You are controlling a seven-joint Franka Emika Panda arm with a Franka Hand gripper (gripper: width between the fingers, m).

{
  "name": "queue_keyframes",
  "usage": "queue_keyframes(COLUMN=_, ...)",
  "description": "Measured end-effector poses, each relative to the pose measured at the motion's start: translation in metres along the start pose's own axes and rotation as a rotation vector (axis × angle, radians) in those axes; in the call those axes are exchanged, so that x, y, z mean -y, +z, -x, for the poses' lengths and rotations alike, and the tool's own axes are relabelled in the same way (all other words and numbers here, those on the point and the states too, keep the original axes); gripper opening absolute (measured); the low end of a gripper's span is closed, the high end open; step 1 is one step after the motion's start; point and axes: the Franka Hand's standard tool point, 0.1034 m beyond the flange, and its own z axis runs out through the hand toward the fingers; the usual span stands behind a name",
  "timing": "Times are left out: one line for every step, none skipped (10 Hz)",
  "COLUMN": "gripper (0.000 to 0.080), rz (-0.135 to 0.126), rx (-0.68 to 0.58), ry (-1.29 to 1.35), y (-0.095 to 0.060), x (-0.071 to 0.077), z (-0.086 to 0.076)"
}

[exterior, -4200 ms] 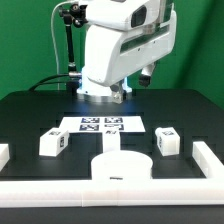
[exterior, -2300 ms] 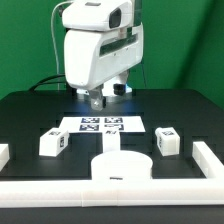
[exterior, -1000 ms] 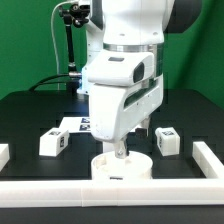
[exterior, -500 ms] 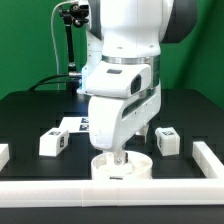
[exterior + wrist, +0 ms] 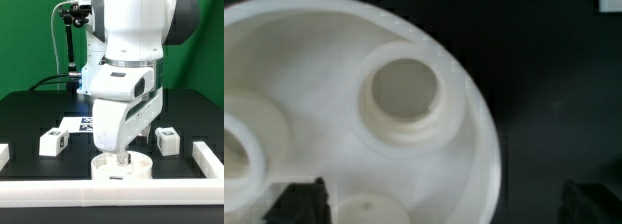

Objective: Assemble stool

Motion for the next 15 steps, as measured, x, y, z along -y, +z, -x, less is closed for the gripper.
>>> queue_keyframes(gripper=0.0650, rz=-0.001, rx=0.000, ry=0.000, y=0.002, x=0.001, z=0.000)
queue_keyframes(gripper=0.0650, rz=-0.002, rx=-0.001, ry=-0.004, y=0.008, x=0.004, z=-0.002)
queue_keyframes(gripper=0.0650, rz=-0.001, rx=-0.003, ry=-0.005, y=0.012, x=0.005, z=-0.002)
queue_keyframes(gripper=0.0650, rz=-0.005, rx=-0.002, ry=-0.003, y=0.015, x=0.006, z=0.000)
queue_keyframes(gripper=0.0650, rz=-0.001, rx=-0.005, ry=-0.003, y=0.017, x=0.006, z=0.000)
queue_keyframes(gripper=0.0507, rz=0.001, rx=-0.007, ry=-0.003, y=0.018, x=0.006, z=0.000)
queue_keyframes(gripper=0.0507, rz=0.001, rx=-0.006, ry=-0.003, y=0.018, x=0.006, z=0.000)
queue_keyframes(gripper=0.0370, rz=0.001, rx=-0.006, ry=-0.003, y=0.018, x=0.006, z=0.000)
queue_keyframes(gripper=0.0234, rz=0.001, rx=-0.006, ry=-0.003, y=0.019, x=0.006, z=0.000)
queue_keyframes(gripper=0.0234, rz=0.000, rx=-0.006, ry=-0.003, y=0.019, x=0.006, z=0.000)
queue_keyframes(gripper=0.0048, rz=0.001, rx=-0.006, ry=-0.003, y=0.019, x=0.006, z=0.000)
queue_keyframes(gripper=0.0048, rz=0.002, rx=-0.007, ry=-0.002, y=0.018, x=0.005, z=0.000)
queue_keyframes(gripper=0.0030, rz=0.002, rx=-0.007, ry=-0.002, y=0.018, x=0.005, z=0.000)
queue_keyframes(gripper=0.0030, rz=0.002, rx=-0.007, ry=-0.002, y=0.018, x=0.005, z=0.000)
queue_keyframes(gripper=0.0030, rz=0.002, rx=-0.007, ry=-0.002, y=0.018, x=0.005, z=0.000)
